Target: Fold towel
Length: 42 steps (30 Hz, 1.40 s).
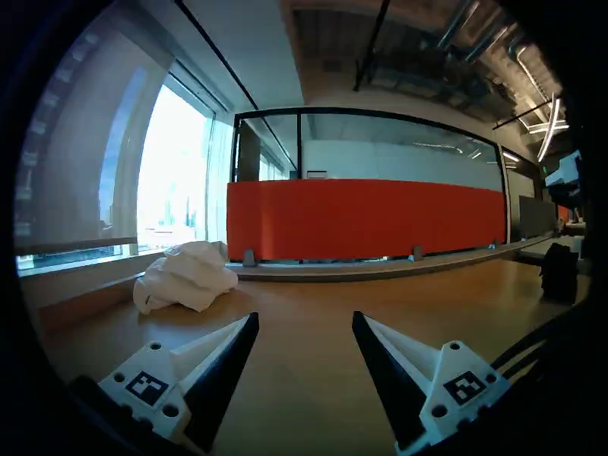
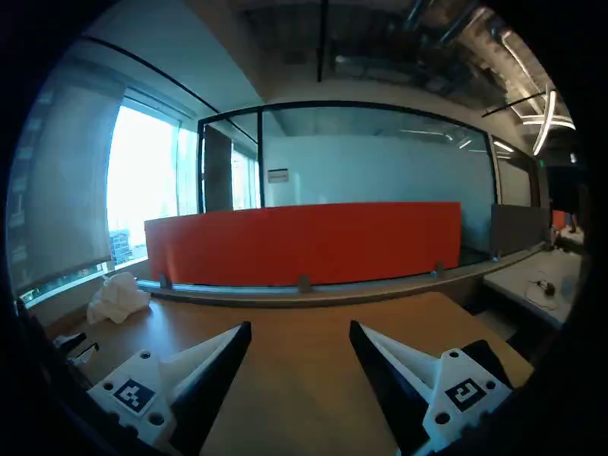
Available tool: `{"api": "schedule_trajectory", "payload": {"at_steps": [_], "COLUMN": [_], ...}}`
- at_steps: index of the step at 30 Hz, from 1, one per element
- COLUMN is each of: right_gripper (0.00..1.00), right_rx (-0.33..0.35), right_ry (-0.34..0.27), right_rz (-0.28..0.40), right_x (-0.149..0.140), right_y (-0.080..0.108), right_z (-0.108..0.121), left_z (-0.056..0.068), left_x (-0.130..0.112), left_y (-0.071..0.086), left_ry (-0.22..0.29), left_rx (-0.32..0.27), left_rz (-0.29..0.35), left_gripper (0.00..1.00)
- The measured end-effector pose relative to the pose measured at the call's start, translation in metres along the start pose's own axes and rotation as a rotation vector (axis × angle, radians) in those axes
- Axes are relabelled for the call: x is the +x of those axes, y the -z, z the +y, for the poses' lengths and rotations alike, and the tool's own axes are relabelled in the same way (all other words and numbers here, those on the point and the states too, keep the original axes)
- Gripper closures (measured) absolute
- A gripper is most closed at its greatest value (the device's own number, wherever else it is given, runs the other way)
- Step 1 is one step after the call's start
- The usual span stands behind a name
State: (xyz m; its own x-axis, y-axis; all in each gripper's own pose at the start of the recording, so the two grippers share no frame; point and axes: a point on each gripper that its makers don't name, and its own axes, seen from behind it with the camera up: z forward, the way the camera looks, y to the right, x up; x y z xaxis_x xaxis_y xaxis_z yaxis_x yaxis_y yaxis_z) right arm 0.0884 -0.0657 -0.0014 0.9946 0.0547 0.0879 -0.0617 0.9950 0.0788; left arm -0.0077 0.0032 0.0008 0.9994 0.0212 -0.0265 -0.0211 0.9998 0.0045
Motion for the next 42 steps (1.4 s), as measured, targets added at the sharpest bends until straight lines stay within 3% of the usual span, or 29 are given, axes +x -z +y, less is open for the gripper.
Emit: {"api": "schedule_trajectory", "payload": {"at_steps": [11, 24, 30, 42], "right_gripper": [0.0, 0.0, 0.0, 0.0], "right_rx": [0.014, 0.006, -0.012, -0.018], "right_ry": [-0.001, -0.007, -0.001, -0.008], "right_rz": [0.007, 0.03, 0.055, 0.071], "right_x": [0.004, 0.004, 0.003, -0.025], "right_y": [0.0, 0.005, 0.005, -0.003], "right_z": [0.0, 0.019, 0.028, 0.039], "left_z": [0.001, 0.001, 0.0, 0.0], "left_x": [-0.001, -0.001, -0.001, 0.0], "left_y": [-0.003, -0.003, -0.003, -0.002], "left_ry": [-0.001, -0.002, -0.003, -0.003], "left_rx": [-0.007, -0.006, -0.006, -0.006], "left_rz": [-0.004, -0.005, -0.005, -0.005], "left_gripper": [0.09, 0.09, 0.02, 0.02]}}
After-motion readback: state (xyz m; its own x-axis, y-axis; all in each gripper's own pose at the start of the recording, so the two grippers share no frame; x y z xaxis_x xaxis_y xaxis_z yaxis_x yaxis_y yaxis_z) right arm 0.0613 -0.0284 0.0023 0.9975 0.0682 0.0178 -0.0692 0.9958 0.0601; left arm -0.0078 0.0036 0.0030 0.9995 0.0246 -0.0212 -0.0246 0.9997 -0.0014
